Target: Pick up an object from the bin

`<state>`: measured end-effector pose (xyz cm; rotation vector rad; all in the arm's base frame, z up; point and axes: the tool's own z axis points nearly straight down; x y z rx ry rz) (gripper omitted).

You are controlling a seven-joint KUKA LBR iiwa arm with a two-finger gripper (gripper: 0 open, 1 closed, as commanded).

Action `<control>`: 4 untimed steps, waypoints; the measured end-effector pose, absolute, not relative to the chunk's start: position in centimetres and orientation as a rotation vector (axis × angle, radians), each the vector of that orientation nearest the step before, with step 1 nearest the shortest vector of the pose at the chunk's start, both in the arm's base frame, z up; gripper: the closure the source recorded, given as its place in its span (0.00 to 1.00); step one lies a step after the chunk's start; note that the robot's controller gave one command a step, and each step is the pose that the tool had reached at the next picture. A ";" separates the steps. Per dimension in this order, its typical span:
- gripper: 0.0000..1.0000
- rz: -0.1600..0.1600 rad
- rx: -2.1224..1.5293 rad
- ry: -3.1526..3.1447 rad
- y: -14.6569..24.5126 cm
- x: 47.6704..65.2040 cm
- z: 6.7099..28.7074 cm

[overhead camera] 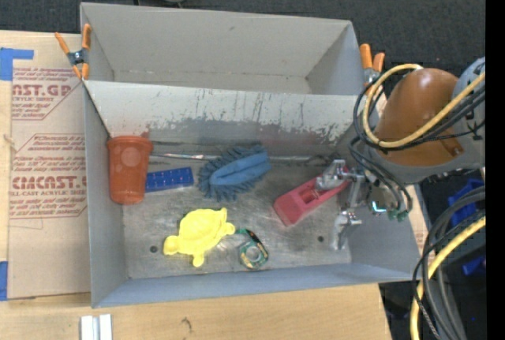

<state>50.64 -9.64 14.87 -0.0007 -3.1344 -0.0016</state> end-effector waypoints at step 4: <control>1.00 -0.013 0.117 -3.113 -4.8 56.3 7.7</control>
Offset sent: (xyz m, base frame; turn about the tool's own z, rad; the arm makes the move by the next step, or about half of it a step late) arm 0.0544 0.0603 -0.0734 -0.0993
